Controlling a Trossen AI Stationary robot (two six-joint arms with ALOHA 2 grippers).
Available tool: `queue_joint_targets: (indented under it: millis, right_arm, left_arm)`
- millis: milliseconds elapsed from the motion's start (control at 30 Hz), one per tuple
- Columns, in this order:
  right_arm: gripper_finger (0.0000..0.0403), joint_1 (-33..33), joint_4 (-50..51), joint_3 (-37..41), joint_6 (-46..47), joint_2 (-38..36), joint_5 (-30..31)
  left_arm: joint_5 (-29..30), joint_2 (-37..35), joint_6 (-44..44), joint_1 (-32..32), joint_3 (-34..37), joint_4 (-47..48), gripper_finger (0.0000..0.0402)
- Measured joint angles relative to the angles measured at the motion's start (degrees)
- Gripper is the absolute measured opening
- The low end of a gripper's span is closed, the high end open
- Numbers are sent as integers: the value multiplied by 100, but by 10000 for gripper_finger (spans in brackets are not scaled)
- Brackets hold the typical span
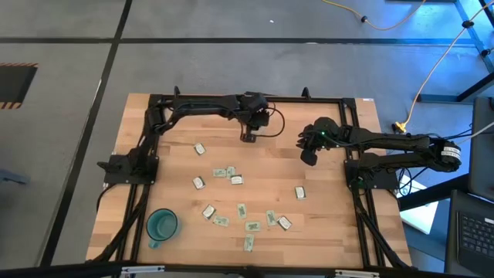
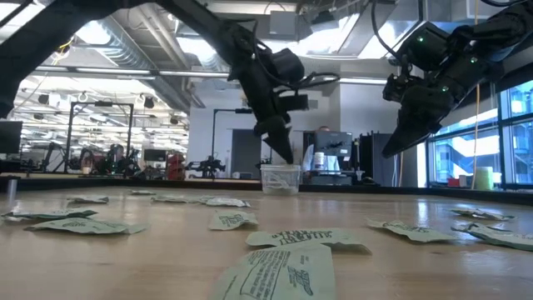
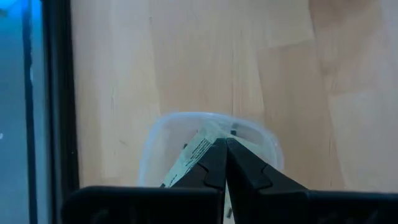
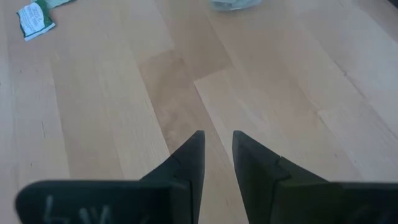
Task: Pick and place items into bin
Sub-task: Put the light green stevia packet into the transparent bin, then put the green stevia packet into the transparent bin
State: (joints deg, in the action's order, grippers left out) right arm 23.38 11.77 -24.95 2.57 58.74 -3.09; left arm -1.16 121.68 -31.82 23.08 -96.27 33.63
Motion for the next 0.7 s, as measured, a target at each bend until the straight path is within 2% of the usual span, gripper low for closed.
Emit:
queue_joint_targets:
  millis: [267,600,700]
  right_arm:
    - [87,0,4,0,0,0,0]
    - [87,0,48,0,0,2,0]
    - [87,1,69,0,0,2,1]
  left_arm:
    - [66,9,192,78,1,128,9]
    - [259,-259,190,19,0,327,84]
    - [300,-564,255,32,-3,779,97]
